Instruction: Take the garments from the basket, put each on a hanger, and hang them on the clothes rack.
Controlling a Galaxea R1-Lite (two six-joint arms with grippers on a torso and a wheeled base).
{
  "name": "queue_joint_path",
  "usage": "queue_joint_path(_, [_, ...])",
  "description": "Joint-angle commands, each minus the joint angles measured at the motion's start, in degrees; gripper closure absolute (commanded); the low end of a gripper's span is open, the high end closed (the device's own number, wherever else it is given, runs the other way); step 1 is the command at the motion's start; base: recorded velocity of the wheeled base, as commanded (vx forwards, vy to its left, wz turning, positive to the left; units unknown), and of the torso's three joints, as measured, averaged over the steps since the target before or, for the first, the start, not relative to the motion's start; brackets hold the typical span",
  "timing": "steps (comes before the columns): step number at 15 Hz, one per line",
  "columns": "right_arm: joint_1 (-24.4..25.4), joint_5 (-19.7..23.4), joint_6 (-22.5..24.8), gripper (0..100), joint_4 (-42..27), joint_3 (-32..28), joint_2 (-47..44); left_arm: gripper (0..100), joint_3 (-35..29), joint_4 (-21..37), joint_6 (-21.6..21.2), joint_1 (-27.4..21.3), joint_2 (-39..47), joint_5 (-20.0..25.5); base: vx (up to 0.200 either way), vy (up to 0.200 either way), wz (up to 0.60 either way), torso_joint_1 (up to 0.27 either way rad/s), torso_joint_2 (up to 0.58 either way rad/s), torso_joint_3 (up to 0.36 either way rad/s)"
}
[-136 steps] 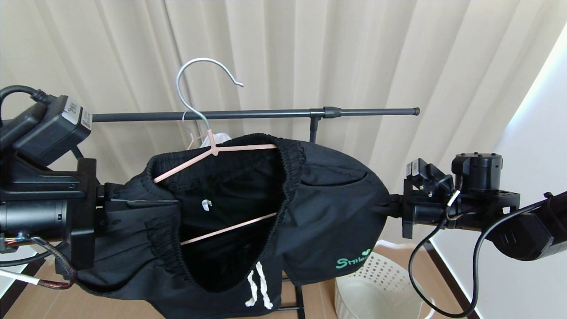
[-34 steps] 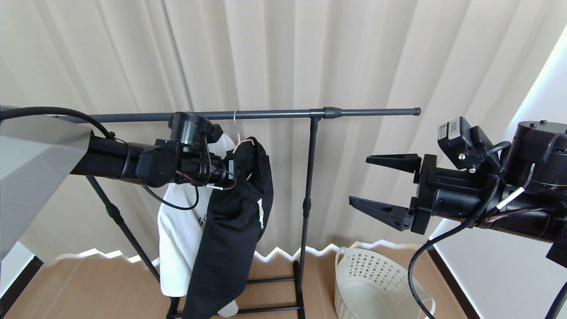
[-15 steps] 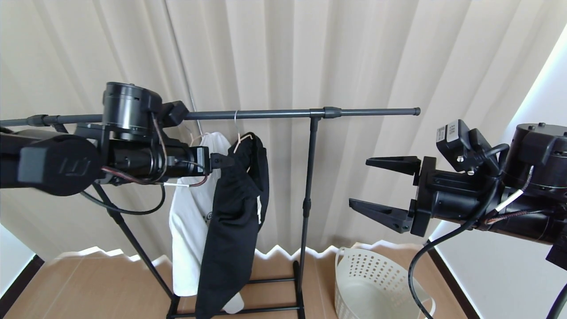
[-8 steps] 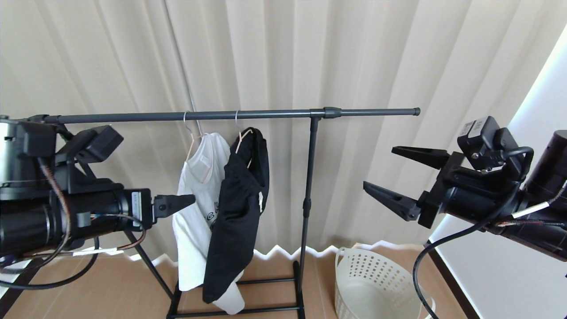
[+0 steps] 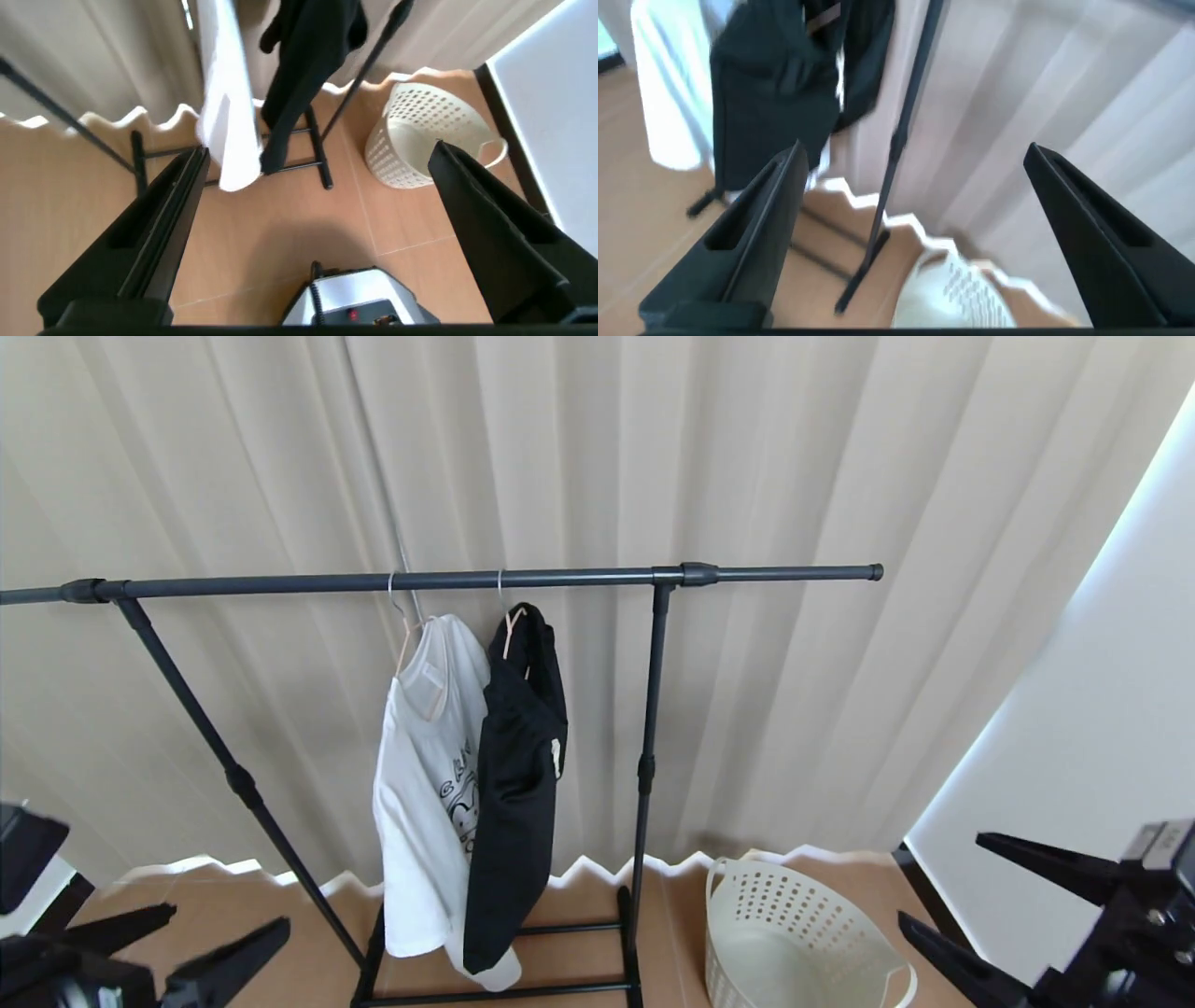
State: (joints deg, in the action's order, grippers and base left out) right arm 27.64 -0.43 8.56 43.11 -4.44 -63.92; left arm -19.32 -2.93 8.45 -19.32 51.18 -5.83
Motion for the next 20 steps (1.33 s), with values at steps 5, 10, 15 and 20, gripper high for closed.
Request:
queue_joint_path(5, [0.93,-2.39,-1.26,0,-43.19,4.09,45.19,0,15.98,9.25,-3.61,2.53,-29.73,-1.03,0.0,0.0,0.0,0.0,0.0,0.0])
queue_joint_path(10, [-18.14,-2.65,-1.35,0,-43.19,4.0,56.18,0,15.98,9.17,-13.02,16.86,-46.25,-0.24,0.0,0.0,0.0,0.0,0.0,0.0])
queue_joint_path(15, [-28.34,-2.47,-4.87,0,-43.19,4.44,63.92,0,17.04,8.37,-9.06,19.23,-50.91,3.89,0.0,0.0,0.0,0.0,0.0,0.0])
queue_joint_path(20, [-28.25,-2.74,-8.73,0,-42.49,4.44,63.92,0,17.21,7.58,-7.57,19.23,-50.91,3.81,0.0,0.0,0.0,0.0,0.0,0.0])
